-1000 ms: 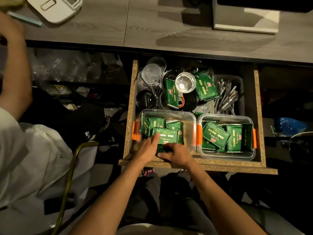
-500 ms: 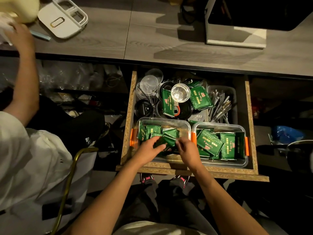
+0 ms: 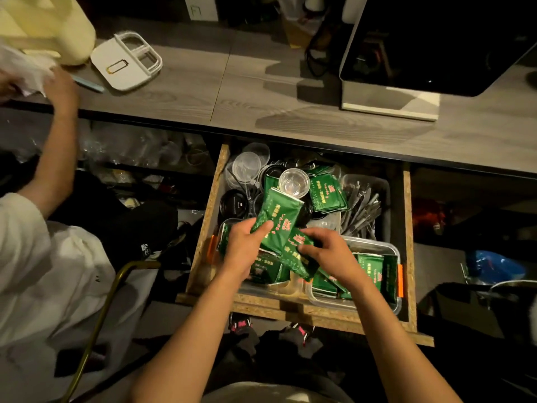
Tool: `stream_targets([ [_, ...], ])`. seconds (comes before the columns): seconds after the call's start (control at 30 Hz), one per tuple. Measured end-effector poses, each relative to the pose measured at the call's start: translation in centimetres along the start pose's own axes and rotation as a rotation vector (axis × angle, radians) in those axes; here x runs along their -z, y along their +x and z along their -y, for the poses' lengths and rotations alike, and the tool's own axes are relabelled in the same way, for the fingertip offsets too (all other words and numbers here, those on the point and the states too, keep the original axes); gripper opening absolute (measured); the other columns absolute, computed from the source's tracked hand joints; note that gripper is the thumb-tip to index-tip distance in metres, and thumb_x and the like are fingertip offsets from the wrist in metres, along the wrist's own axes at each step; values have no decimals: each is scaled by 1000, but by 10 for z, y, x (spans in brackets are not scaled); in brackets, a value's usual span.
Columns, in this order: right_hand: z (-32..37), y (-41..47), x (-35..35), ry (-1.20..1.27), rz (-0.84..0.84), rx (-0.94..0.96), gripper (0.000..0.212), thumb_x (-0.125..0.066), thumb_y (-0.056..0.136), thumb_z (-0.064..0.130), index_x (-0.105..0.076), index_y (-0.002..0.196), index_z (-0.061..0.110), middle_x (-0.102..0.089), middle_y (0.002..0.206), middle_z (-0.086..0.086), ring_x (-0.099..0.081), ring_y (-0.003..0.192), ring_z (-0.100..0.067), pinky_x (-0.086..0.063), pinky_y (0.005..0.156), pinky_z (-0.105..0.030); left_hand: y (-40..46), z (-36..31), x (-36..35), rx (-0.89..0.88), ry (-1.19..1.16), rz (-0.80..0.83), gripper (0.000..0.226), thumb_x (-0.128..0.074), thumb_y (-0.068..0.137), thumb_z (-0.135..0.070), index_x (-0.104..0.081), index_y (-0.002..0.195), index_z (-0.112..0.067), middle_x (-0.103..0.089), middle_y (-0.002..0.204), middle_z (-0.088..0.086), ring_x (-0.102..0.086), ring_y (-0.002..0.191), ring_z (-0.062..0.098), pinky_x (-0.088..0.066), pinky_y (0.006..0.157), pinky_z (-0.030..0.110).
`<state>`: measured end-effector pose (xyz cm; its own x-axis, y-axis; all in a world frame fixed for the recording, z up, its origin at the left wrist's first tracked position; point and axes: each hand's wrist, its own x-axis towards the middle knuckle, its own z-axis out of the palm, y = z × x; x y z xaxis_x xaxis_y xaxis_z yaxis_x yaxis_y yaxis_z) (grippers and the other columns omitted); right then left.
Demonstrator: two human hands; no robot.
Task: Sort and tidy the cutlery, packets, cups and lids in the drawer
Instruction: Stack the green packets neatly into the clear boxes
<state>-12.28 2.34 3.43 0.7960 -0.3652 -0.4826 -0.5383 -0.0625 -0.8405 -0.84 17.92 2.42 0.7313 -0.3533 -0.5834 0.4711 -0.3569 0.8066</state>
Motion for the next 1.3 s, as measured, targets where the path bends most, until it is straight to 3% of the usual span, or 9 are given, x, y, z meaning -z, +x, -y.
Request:
stream_targets([
  [0.07,6,-4,19,22,-119,-50,18,-64,90,0,-70,95,16,-70,91,-3,-65,85,-20,-52,79,-26,1,3,-3,41,-57,-105,89,-74,62,-70,-63,128,-12,-68,126,7,-64,118,23,-49,103,52],
  [0.23,27,-11,52,615,-313,-106,37,-56,95,3,-59,127,21,-62,121,-8,-63,98,-22,-54,82,-40,-43,-46,-29,95,-266,-67,36,-59,99,-17,-49,133,-25,-61,115,-6,-64,93,10,-59,73,36],
  [0.37,53,-23,48,686,-236,-94,48,-51,98,6,-48,142,24,-64,125,-5,-65,108,-22,-53,92,-41,-69,-67,-61,85,-330,-45,77,-59,96,-22,-15,159,-21,-30,159,2,-38,140,25,-35,113,53],
  [0.53,64,-40,28,519,-179,-179,55,-58,91,17,-43,142,3,-54,139,-16,-57,120,-30,-47,101,-43,-94,-83,-84,35,-413,-11,40,-53,97,-43,-56,131,-20,-52,144,7,-51,131,29,-40,110,47],
  [0.67,83,-56,28,419,-40,-84,15,-47,99,5,-51,110,15,-61,104,6,-59,94,-13,-43,83,-25,-95,-78,-84,26,-292,-5,76,-56,99,-40,-17,157,-12,-25,161,11,-28,146,26,-25,116,41],
  [0.73,89,-60,28,385,39,-30,27,-41,101,1,-43,112,26,-57,101,15,-52,86,0,-43,71,-14,-95,-78,-79,22,-245,-29,79,-56,98,-42,-14,157,-11,-23,163,12,-26,147,27,-26,115,41],
  [1.0,118,-62,22,328,134,8,40,-54,96,-2,-60,110,35,-62,89,2,-60,76,-12,-54,66,-28,-81,-103,-29,39,-266,-60,82,-76,68,-54,-53,133,-10,-60,133,11,-60,118,26,-47,102,49],
  [1.13,128,-51,9,453,-93,7,33,-68,87,5,-65,120,14,-70,104,-8,-69,82,-19,-56,65,-26,-82,-121,1,175,-704,141,37,-54,98,-31,-62,122,-3,-73,107,20,-67,102,32,-53,84,46],
  [1.3,146,-38,-49,728,-402,-69,12,-55,98,20,-62,106,13,-70,93,-9,-69,78,-18,-54,62,-30,-82,-114,18,125,-769,190,36,-48,102,-34,-63,115,-4,-72,113,20,-67,107,30,-49,96,45],
])
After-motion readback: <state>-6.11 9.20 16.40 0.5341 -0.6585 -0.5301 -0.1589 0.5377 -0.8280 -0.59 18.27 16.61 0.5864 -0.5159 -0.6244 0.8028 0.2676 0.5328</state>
